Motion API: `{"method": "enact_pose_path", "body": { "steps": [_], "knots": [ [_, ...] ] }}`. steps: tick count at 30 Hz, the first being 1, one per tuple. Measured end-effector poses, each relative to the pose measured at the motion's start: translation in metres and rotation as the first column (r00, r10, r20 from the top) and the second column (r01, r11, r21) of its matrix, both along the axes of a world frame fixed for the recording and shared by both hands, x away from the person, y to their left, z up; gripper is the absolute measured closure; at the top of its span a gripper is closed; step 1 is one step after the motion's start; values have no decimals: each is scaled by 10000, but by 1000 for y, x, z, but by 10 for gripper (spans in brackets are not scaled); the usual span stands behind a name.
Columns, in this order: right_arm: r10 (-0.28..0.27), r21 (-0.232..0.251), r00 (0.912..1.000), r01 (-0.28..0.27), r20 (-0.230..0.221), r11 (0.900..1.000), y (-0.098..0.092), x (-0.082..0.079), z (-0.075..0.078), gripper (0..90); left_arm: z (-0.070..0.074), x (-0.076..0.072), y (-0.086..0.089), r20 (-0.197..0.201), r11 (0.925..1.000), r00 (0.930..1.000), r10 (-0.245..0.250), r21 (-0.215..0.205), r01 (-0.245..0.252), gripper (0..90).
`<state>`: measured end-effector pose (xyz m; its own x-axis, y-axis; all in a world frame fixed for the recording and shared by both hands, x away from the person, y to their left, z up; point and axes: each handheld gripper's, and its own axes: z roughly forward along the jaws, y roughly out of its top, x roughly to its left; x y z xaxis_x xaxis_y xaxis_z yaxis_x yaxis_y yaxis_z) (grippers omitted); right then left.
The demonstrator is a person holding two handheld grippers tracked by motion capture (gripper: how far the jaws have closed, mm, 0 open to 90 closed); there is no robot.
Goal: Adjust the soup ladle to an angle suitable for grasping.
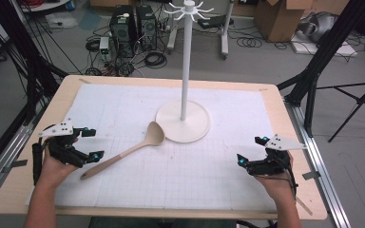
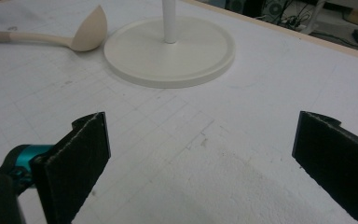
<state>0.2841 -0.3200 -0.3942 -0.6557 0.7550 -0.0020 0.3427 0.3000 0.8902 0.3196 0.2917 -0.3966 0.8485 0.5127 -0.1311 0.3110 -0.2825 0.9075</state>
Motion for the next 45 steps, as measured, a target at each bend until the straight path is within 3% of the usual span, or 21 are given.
{"method": "enact_pose_path", "body": {
  "steps": [17,26,32,42,45],
  "knots": [
    [30,-274,9999,-33,-98,9996,4,-1,1,27,4,-2,-6,43,9998,9999,-148,152,147,16],
    [62,-365,9998,-68,-164,9993,5,-1,0,27,3,0,-18,-29,9991,9997,-228,362,228,17],
    [151,-511,9995,-165,-279,9986,9,0,-1,27,-2,6,-34,-319,9952,9981,-532,803,557,17],
    [217,-661,9990,-244,-399,9975,11,1,-4,27,-8,24,-56,-1242,9781,9904,-599,1908,831,18],
    [241,-721,9990,-268,-386,9970,12,2,-4,27,-10,26,-59,-1316,9737,9898,-543,2125,817,19]
  ]
}}
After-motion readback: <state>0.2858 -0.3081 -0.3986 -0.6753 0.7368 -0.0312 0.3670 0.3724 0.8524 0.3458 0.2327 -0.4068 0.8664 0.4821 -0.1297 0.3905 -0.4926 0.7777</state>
